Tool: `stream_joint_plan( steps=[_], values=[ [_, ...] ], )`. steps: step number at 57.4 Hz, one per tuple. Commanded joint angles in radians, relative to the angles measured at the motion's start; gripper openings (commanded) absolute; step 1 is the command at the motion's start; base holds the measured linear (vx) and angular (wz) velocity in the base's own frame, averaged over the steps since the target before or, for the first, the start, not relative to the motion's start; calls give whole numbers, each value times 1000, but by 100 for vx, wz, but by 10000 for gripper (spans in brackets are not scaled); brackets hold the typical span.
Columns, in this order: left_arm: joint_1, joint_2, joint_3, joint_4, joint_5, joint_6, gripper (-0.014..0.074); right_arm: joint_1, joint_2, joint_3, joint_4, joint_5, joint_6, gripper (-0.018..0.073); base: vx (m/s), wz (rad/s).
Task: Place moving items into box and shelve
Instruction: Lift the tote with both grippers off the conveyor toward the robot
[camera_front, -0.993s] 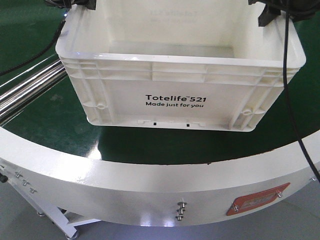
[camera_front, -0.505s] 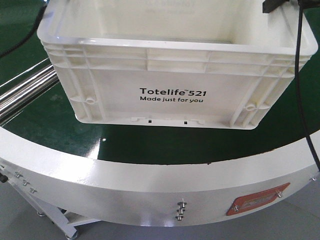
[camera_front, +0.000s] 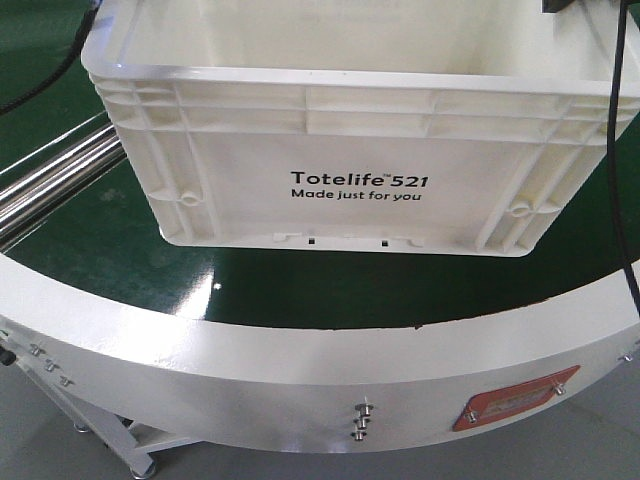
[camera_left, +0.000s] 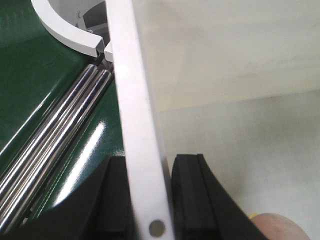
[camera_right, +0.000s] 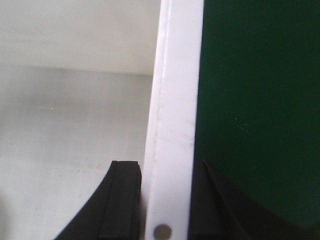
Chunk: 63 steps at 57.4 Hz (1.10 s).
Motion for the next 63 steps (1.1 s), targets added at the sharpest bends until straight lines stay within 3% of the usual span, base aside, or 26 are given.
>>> stream_joint_plan(
  steps=[1,8,22,63],
  values=[
    [-3,-77,-23,65,-133,31,-1,-9,-67,-41,-10,-117,-24,-5,0,0],
    [-3,-109,72,63,-201,34,-1,-9,-67,-41,-9,-118,-37,-5,0,0],
    [-2,-213,295,71,-412,-46,-1,-9,-68,-41,-9,-125,-41,-5,0,0],
    [-2,-270,319,90,-437,-70,-1,-7,-109,-39,16,-165,-52,-5,0,0]
  ],
)
